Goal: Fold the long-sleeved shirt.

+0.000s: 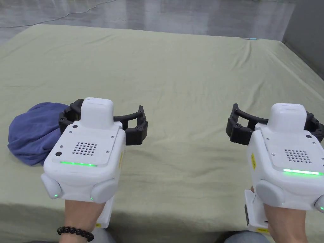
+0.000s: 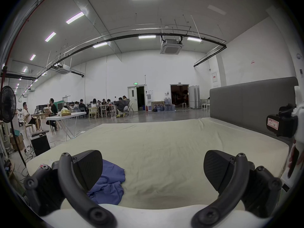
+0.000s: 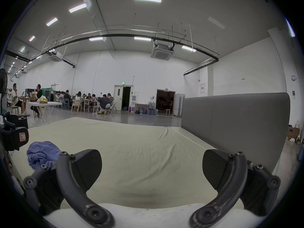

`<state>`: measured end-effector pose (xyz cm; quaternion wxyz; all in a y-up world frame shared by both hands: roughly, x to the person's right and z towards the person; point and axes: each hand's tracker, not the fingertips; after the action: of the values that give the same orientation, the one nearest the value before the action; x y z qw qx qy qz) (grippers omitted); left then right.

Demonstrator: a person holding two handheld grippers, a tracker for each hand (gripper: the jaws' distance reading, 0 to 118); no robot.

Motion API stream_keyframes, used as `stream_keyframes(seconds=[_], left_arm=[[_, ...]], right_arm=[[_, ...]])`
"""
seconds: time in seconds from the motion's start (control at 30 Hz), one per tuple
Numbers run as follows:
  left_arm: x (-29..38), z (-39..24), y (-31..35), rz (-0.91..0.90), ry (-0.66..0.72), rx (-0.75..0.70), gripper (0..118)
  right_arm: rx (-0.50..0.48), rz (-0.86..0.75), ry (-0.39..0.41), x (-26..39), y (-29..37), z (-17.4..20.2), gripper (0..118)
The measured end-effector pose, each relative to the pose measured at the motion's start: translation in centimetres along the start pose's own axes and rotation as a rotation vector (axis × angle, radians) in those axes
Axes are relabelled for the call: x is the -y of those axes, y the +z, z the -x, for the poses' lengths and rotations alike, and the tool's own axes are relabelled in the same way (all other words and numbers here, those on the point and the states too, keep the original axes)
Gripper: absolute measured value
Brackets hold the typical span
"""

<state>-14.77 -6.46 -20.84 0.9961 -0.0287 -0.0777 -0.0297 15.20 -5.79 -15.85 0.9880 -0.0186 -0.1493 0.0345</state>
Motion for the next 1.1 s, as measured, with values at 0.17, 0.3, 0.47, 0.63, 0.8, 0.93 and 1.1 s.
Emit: stream_keyframes(seconds=[0.17,0.3,0.47,0.63,0.8,0.93,1.1], left_arm=[[0.1,-0.2,0.0,-0.001,-0.011,-0.001,118],[0.3,-0.4,0.0,-0.003,-0.013,0.007,118],[0.6,-0.5,-0.1,-0.006,-0.027,-0.004,118],[0.5,-0.5,0.0,-0.001,-0.019,0.001,118],[0.4,-0.4,0.0,0.017,-0.012,0.0,115],[0.0,-0.7,0.3,0.035,-0.014,-0.027,0],[0.0,-1.1,0.5,0.047,-0.038,-0.017,0]], right_arm=[[0.002,-0.001,-0.002,0.0,0.0,-0.1,118],[0.0,-0.005,-0.003,0.0,0.1,-0.2,118],[0.003,-0.022,0.006,-0.1,0.2,-0.1,118],[0.005,-0.026,0.022,-0.3,0.3,0.1,118],[-0.002,-0.027,0.02,-0.3,0.4,0.1,116],[-0.004,-0.013,0.038,-0.2,0.5,0.1,0],[-0.021,0.016,-0.01,-1.4,0.3,-1.4,0]])
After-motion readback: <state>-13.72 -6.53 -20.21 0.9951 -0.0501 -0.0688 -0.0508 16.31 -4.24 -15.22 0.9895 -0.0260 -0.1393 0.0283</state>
